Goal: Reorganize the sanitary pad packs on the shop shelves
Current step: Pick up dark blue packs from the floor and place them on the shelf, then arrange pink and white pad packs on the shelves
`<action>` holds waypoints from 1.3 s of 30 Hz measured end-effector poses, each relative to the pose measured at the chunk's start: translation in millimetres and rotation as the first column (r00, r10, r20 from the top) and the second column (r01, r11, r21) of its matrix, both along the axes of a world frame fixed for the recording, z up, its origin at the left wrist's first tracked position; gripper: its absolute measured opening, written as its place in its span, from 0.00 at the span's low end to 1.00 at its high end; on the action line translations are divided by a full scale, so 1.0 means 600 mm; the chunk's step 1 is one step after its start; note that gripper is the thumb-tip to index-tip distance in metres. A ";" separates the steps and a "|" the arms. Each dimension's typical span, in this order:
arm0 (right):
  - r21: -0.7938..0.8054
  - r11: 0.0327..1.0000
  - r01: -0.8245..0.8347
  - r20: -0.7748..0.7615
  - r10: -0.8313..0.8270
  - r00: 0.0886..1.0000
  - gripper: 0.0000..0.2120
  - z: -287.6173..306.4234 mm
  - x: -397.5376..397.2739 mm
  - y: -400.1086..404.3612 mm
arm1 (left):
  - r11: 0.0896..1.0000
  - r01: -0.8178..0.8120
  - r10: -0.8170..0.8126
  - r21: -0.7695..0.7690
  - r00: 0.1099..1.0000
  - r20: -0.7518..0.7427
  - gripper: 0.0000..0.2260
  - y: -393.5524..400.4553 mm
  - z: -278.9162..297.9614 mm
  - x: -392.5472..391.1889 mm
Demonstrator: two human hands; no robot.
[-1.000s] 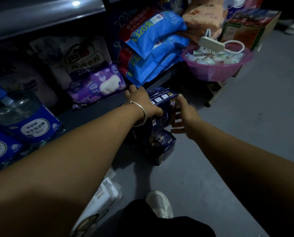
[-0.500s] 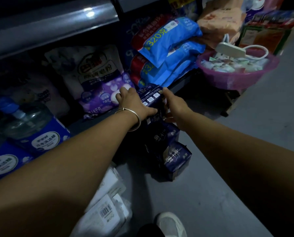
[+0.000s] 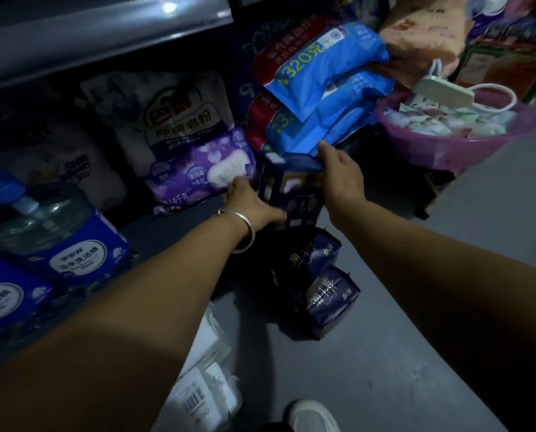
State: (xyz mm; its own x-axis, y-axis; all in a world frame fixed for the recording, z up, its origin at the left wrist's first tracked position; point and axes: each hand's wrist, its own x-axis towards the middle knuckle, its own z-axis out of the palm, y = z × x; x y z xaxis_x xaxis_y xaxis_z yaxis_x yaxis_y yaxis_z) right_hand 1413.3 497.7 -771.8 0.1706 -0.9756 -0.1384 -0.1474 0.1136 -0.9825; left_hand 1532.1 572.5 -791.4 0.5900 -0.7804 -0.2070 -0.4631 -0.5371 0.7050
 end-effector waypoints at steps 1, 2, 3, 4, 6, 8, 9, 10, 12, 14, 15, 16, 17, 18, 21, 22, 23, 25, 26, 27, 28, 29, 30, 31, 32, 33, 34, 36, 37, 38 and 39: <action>-0.024 1.000 0.009 -0.057 -0.010 0.998 0.14 -0.007 -0.003 -0.002 | 0.997 0.015 -0.014 0.081 1.000 -0.010 0.56 -0.004 -0.034 0.017; -0.040 0.999 -0.007 -0.134 0.002 0.991 0.14 -0.018 -0.007 -0.002 | 0.987 0.044 -0.043 0.156 0.999 -0.012 0.60 -0.004 -0.056 0.027; -0.045 0.998 -0.037 -0.208 0.027 0.978 0.15 -0.029 -0.011 0.001 | 0.970 0.080 -0.082 0.231 0.997 0.001 0.60 0.005 -0.055 0.026; -0.042 0.997 -0.068 -0.249 0.055 0.967 0.15 -0.041 -0.014 0.003 | 0.955 0.113 -0.117 0.274 0.993 -0.002 0.58 0.018 -0.039 0.017; -0.023 0.995 -0.101 -0.251 0.092 0.964 0.15 -0.047 -0.016 0.008 | 0.941 0.150 -0.146 0.304 0.989 -0.036 0.51 0.034 -0.018 0.010; -0.021 0.995 -0.096 -0.251 0.087 0.964 0.15 -0.038 -0.015 0.010 | 0.928 0.179 -0.176 0.326 0.984 -0.037 0.49 0.039 -0.006 0.015; -0.040 0.995 -0.093 -0.277 0.078 0.958 0.16 -0.031 -0.013 0.009 | 0.916 0.194 -0.203 0.352 0.979 -0.013 0.48 0.042 0.002 0.019; -0.066 0.994 -0.089 -0.310 0.064 0.948 0.16 -0.022 -0.011 0.008 | 0.904 0.194 -0.218 0.382 0.976 0.021 0.47 0.044 0.013 0.021; -0.130 0.985 -0.109 -0.394 0.050 0.918 0.14 0.000 -0.009 0.014 | 0.894 0.176 -0.236 0.411 0.967 0.099 0.42 0.053 0.036 0.028; -0.202 0.961 -0.188 -0.457 0.077 0.886 0.13 0.027 -0.003 0.027 | 0.917 0.171 -0.240 0.359 0.958 0.156 0.35 0.064 0.063 0.038; -0.239 0.941 -0.241 -0.476 0.102 0.873 0.13 0.043 0.001 0.035 | 0.932 0.175 -0.240 0.316 0.954 0.181 0.31 0.071 0.080 0.043; -0.269 0.915 -0.300 -0.494 0.136 0.859 0.14 0.061 0.008 0.046 | 0.946 0.178 -0.236 0.270 0.950 0.203 0.26 0.079 0.099 0.048; -0.297 0.885 -0.357 -0.512 0.168 0.843 0.14 0.078 0.017 0.058 | 0.960 0.172 -0.221 0.221 0.950 0.220 0.21 0.087 0.119 0.053; -0.321 0.857 -0.403 -0.525 0.193 0.829 0.13 0.095 0.029 0.072 | 0.972 0.162 -0.200 0.173 0.952 0.232 0.18 0.098 0.140 0.057; -0.405 0.772 -0.490 -0.509 0.255 0.822 0.12 0.153 0.079 0.116 | 0.990 0.130 -0.140 0.058 0.953 0.269 0.12 0.141 0.206 0.075; -0.428 0.741 -0.517 -0.504 0.279 0.817 0.12 0.174 0.098 0.132 | 0.993 0.116 -0.122 0.039 0.949 0.291 0.11 0.158 0.228 0.084; -0.445 0.707 -0.550 -0.507 0.307 0.805 0.12 0.195 0.117 0.148 | 0.995 0.101 -0.101 0.017 0.945 0.310 0.10 0.176 0.248 0.096; -0.471 0.632 -0.615 -0.536 0.348 0.769 0.11 0.236 0.155 0.179 | 0.997 0.060 -0.040 -0.049 0.942 0.333 0.08 0.214 0.290 0.126; -0.486 0.596 -0.639 -0.555 0.355 0.752 0.10 0.256 0.175 0.195 | 0.996 0.038 -0.007 -0.079 0.934 0.356 0.08 0.235 0.312 0.142; -0.500 0.562 -0.658 -0.571 0.357 0.739 0.09 0.276 0.195 0.210 | 0.994 0.016 0.027 -0.109 0.927 0.375 0.08 0.256 0.333 0.160; -0.512 0.533 -0.673 -0.580 0.363 0.729 0.09 0.296 0.216 0.225 | 0.990 -0.003 0.059 -0.144 0.922 0.382 0.08 0.278 0.355 0.178; -0.520 0.510 -0.685 -0.583 0.374 0.721 0.10 0.316 0.237 0.240 | 0.985 -0.021 0.089 -0.174 0.916 0.392 0.08 0.299 0.377 0.197; -0.530 0.486 -0.695 -0.588 0.379 0.714 0.12 0.338 0.259 0.255 | 0.979 -0.038 0.119 -0.199 0.904 0.410 0.08 0.320 0.397 0.217; -0.544 0.460 -0.701 -0.595 0.377 0.709 0.13 0.359 0.282 0.270 | 0.975 -0.066 0.154 -0.213 0.890 0.429 0.09 0.340 0.416 0.239; -0.560 0.437 -0.704 -0.596 0.378 0.709 0.13 0.378 0.305 0.283 | 0.969 -0.093 0.187 -0.228 0.880 0.437 0.09 0.357 0.432 0.261; -0.571 0.421 -0.705 -0.590 0.387 0.709 0.13 0.394 0.329 0.294 | 0.964 -0.117 0.215 -0.239 0.874 0.436 0.10 0.372 0.444 0.283; -0.577 0.408 -0.708 -0.582 0.403 0.706 0.13 0.408 0.352 0.303 | 0.959 -0.139 0.238 -0.249 0.869 0.434 0.11 0.384 0.456 0.306; -0.567 0.393 -0.724 -0.579 0.434 0.690 0.15 0.427 0.400 0.315 | 0.951 -0.173 0.275 -0.258 0.855 0.440 0.14 0.399 0.471 0.351; -0.553 0.393 -0.735 -0.584 0.447 0.678 0.16 0.432 0.424 0.318 | 0.946 -0.190 0.293 -0.262 0.848 0.442 0.17 0.403 0.477 0.375; -0.539 0.394 -0.745 -0.588 0.458 0.667 0.17 0.435 0.448 0.317 | 0.940 -0.210 0.314 -0.269 0.840 0.443 0.19 0.404 0.481 0.400; -0.522 0.396 -0.755 -0.591 0.471 0.655 0.18 0.437 0.472 0.315 | 0.932 -0.234 0.341 -0.276 0.824 0.453 0.22 0.404 0.485 0.423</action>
